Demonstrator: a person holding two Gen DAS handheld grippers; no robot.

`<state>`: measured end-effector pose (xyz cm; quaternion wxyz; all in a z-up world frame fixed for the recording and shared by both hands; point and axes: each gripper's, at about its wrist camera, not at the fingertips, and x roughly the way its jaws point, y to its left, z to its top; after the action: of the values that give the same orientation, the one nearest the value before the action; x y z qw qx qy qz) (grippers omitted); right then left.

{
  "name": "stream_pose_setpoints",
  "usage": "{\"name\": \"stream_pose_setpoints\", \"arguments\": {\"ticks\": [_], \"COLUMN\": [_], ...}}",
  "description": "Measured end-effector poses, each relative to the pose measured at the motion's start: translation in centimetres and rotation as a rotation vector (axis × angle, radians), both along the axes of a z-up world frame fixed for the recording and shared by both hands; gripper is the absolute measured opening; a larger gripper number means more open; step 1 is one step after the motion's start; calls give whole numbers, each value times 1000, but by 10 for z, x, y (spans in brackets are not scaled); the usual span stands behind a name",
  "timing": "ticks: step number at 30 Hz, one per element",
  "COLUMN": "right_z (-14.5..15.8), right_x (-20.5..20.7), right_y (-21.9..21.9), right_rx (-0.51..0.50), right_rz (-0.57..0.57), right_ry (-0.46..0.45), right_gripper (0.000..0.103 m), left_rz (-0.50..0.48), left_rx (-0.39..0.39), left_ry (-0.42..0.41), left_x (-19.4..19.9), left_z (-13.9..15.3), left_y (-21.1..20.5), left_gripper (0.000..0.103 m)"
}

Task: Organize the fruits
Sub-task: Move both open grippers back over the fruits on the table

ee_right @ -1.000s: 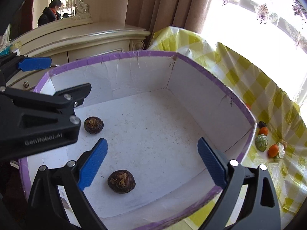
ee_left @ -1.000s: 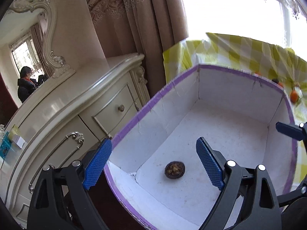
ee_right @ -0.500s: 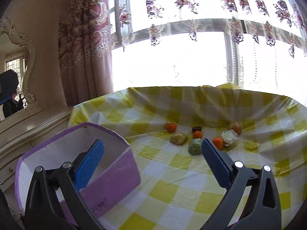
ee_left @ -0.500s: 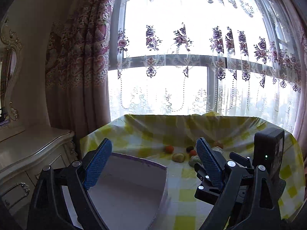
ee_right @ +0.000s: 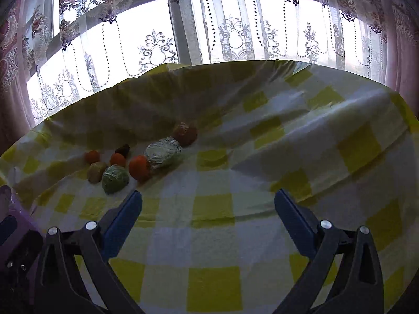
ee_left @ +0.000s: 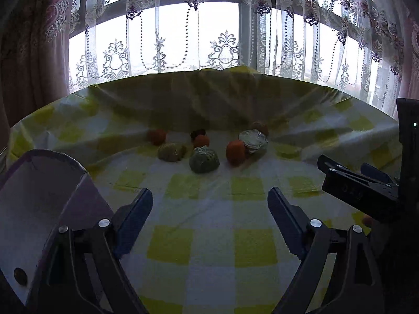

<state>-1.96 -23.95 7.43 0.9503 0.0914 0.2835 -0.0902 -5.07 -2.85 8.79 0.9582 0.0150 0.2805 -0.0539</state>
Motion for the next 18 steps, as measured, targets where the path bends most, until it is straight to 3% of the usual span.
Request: {"name": "stream_pose_setpoints", "arguments": {"ticks": [6,10,14,18], "right_z": [-7,-24,-46,-48], "right_x": [31,54,78,98], "right_y": [-22,-21,-6,0], "right_rx": [-24,-19,-59,-57], "right_rz": [-85,-61,-13,35], "right_ry": [60,144,227,235], "right_gripper": [101,101,101,101], "left_rz": [64,77,102,124], "left_rx": [-42,-56,-125,-180], "left_ry": [89,133,174,211], "left_x": [59,91,112,127], "left_z": [-22,-34,-45,-57], "left_y": [2,7,20,31], "left_gripper": [87,87,87,87]}}
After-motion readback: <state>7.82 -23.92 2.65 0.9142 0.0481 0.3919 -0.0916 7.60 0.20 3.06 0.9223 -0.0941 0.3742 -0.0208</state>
